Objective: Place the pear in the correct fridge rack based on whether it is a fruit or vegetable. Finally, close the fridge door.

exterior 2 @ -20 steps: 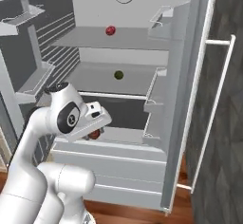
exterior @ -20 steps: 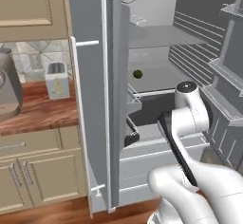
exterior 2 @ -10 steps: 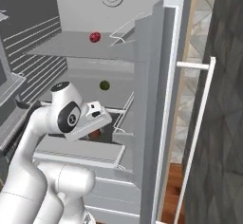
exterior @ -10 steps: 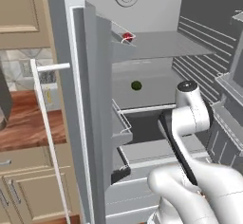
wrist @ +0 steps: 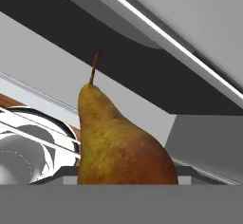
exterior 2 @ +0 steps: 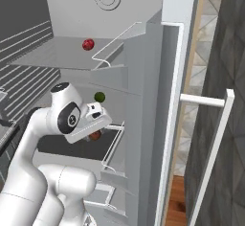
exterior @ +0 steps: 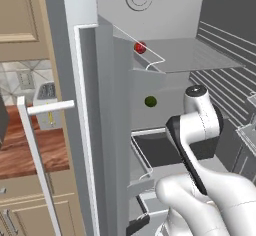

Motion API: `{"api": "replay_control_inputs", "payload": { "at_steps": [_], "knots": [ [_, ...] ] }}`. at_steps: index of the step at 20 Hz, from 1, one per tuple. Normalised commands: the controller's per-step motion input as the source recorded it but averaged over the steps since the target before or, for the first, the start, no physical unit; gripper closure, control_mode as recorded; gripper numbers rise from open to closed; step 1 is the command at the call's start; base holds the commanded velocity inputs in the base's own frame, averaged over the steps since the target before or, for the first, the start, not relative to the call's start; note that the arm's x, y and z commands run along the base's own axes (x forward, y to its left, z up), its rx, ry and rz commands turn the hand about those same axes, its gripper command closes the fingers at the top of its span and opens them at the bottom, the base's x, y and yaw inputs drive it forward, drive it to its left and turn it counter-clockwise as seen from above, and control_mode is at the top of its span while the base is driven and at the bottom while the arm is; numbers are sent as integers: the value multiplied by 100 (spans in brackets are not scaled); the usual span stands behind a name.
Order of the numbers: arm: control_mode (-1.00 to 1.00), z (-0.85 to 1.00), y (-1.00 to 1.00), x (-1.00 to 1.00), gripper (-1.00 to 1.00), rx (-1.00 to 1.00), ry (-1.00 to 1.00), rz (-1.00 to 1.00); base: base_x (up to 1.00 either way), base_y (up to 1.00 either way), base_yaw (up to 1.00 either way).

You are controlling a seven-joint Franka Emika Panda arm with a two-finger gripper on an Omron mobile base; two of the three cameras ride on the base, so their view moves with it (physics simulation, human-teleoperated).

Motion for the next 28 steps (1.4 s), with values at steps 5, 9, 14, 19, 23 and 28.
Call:
{"api": "replay_control_inputs", "payload": {
  "at_steps": [5,9,14,19,23,28],
  "knots": [
    [100,0,0,0,100,0,0,0,47,0,0],
    [100,0,0,0,100,0,0,0,35,0,0],
    [-100,55,0,52,100,7,-25,0,0,0,0],
    [-100,80,0,44,100,4,-35,0,0,0,0],
    [-100,80,8,32,100,2,-36,0,0,0,0],
    [-100,52,5,2,100,10,-24,0,0,0,0]
  ]
}}
